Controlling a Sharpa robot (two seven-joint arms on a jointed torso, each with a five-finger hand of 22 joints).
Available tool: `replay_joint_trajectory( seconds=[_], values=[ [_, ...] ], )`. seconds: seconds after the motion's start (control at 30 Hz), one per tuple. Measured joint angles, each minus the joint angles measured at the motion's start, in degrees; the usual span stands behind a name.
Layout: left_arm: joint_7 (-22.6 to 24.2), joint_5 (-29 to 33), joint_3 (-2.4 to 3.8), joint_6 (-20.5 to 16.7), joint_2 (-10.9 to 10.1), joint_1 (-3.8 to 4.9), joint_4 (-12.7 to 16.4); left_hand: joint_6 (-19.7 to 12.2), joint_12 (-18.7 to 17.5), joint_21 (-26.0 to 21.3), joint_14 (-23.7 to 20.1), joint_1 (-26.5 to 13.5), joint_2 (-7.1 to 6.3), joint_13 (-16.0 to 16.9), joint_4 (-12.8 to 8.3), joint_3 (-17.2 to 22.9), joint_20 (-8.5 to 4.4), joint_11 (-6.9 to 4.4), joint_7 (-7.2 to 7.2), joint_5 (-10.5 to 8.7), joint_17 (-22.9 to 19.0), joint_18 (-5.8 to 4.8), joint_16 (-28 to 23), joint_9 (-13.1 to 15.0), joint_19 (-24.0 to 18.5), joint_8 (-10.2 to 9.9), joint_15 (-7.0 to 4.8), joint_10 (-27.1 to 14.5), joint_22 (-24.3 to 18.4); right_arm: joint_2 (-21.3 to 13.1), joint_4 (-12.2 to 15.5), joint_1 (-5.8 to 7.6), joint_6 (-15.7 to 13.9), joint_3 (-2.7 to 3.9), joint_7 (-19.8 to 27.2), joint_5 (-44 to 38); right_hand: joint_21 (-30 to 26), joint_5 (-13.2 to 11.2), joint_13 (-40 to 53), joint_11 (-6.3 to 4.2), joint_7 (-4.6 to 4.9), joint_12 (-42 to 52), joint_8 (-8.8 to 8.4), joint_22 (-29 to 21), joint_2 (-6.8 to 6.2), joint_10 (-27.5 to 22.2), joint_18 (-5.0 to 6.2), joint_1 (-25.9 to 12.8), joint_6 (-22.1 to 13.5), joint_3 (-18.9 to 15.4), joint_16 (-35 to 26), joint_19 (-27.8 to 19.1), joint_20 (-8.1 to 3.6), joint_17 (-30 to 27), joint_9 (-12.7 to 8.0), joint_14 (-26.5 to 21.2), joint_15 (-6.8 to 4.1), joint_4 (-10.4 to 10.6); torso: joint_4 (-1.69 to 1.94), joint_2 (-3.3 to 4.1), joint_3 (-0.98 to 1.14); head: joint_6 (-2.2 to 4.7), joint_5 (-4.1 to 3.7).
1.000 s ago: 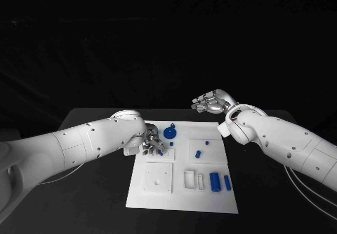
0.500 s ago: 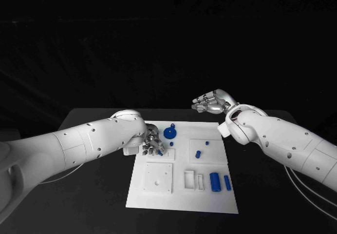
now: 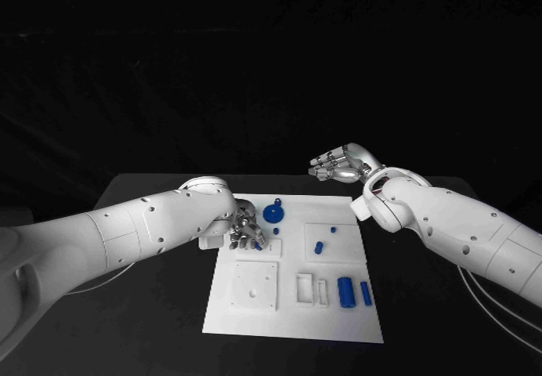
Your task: Assemble the parts on the task board
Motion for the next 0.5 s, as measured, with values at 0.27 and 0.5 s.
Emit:
replay_joint_trajectory(
  seconds=[0.27,0.5],
  values=[
    [0.4,0.0,0.03,0.3,0.2,-0.03,-0.5,0.0,0.0,-0.2,0.0,0.0,0.0,0.0,0.0,0.0,0.0,0.0,0.0,-0.08,-0.1,0.0,0.0,0.0,0.0,0.0,0.01,0.0,0.0,0.0,0.0,0.0,0.1,0.0,0.0,0.0,0.0,0.0,0.0,0.0,-0.01,0.0,0.0,0.0,0.0,0.0,0.0,0.0,0.0,0.0,0.0,0.0,0.0,0.0,0.0,0.0,0.0,0.0,0.0,0.01,0.02,-0.02,-0.04],
    [0.5,0.0,0.04,0.6,0.6,-0.05,-1.2,0.0,0.0,-0.2,0.0,0.0,0.0,-0.1,-0.1,-0.1,0.0,0.0,0.0,-0.09,-0.2,0.0,0.0,0.0,0.0,0.2,0.02,0.0,0.0,0.0,0.0,0.0,0.1,0.0,-0.1,0.0,0.0,0.0,0.0,0.0,-0.04,0.0,0.0,0.0,0.0,0.0,0.0,0.0,0.0,0.0,0.0,0.0,0.0,0.0,0.0,-0.2,0.17,0.0,-0.02,0.02,0.01,-0.01,-0.08]
  ],
)
